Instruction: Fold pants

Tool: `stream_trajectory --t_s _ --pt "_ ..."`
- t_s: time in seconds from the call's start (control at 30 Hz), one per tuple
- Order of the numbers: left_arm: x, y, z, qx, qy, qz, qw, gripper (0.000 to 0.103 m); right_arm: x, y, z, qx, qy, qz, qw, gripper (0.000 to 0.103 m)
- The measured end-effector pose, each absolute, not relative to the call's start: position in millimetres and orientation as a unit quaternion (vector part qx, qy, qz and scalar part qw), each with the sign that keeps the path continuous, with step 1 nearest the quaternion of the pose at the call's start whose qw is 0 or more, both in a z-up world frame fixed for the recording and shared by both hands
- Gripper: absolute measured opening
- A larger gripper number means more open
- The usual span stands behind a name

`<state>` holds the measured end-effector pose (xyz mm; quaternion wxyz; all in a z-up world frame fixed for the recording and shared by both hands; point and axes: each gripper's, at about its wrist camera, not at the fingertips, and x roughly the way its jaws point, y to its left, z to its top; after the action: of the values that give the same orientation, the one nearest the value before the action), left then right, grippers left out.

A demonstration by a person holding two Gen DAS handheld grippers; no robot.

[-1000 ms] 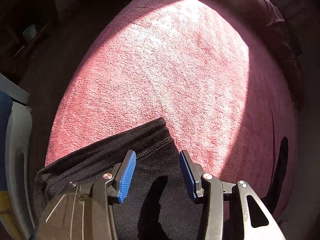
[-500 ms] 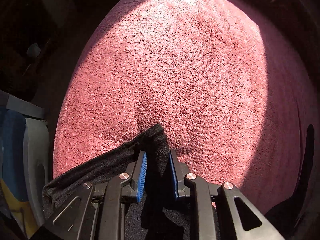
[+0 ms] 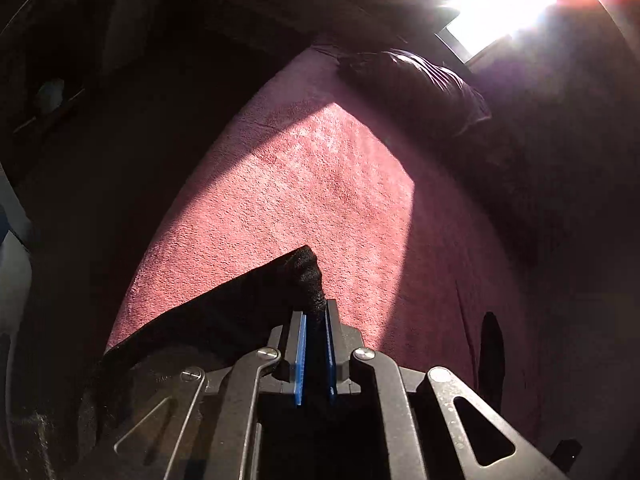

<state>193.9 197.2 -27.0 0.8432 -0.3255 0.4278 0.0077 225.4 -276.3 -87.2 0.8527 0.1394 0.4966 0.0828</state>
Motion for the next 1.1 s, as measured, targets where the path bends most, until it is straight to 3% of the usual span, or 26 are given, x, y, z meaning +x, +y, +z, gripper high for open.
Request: stream_trajectory --t_s 0.2,0.23,0.27,0.53,0.8,1.1 --pt "170 204 0 -0.340 0.393 -0.017 0.854 0.008 262 -257 -113 0.040 0.573 0.018 0.818 0.063" --pt "163 204 6 -0.341 0.385 -0.023 0.857 0.008 261 -254 -119 0.024 0.576 0.003 0.817 0.039" --pt "156 206 13 -0.342 0.377 -0.029 0.860 0.008 259 -257 -120 0.021 0.577 -0.005 0.817 0.006" --pt "77 237 18 -0.386 0.317 -0.060 0.864 0.008 199 -316 -80 0.169 0.494 0.020 0.853 0.006" --pt "-9 253 -64 -0.442 0.359 -0.016 0.822 0.007 119 -354 -104 0.259 0.488 0.026 0.833 0.006" --pt "-38 254 -127 -0.475 0.408 0.039 0.778 0.007 101 -342 -133 0.237 0.503 0.018 0.831 0.006"
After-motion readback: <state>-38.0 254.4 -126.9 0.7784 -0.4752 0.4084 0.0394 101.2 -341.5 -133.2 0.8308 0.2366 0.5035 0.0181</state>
